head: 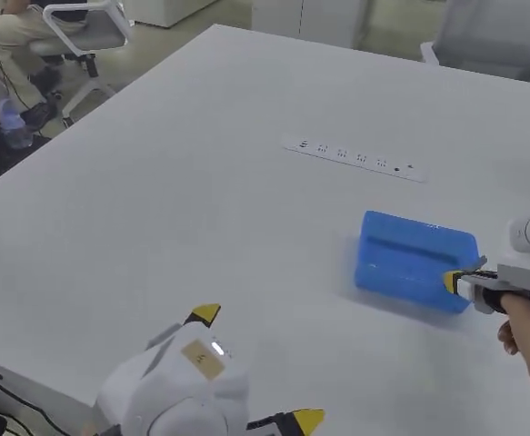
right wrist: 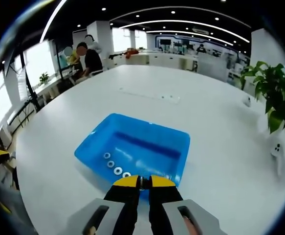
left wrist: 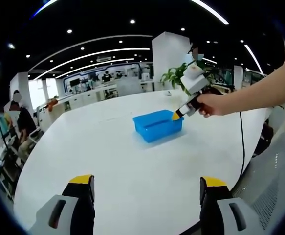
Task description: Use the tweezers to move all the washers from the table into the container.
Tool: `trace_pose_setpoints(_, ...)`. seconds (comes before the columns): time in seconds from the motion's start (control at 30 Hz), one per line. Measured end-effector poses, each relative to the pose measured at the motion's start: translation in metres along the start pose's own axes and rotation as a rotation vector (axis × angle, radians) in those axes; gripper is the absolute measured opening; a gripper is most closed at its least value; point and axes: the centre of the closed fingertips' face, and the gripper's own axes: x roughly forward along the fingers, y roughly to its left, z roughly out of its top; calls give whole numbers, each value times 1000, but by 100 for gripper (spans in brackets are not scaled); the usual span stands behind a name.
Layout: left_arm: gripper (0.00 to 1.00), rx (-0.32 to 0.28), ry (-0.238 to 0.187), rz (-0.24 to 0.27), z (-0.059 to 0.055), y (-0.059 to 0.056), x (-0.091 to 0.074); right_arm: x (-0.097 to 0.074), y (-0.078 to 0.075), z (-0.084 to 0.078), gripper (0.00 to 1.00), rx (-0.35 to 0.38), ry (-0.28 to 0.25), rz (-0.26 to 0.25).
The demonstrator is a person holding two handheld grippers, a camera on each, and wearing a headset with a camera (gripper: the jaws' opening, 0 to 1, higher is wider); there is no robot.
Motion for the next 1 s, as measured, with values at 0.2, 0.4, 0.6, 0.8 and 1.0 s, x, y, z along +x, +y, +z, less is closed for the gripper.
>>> trace_pose_setpoints(0.2,91,8,-4,1,0,0,-1,-4,2,2,3,11,-6,12)
trace_pose_setpoints(0.4,90,15,1,0,-1,-1,0,-23,7,22,3,-18,-64,23)
trace_pose_setpoints(0.6,89,22,-1,-4,0,-3,-1,-49,14,42,3,-64,-128,40)
trace_pose_setpoints(0.8,83,47,-3,5,3,-3,-3,-73,31,45,2,-127,-152,81)
trace_pose_setpoints(1.0,78,11,-70,3,16,-2,-9,-87,57,25,2,-229,-116,146)
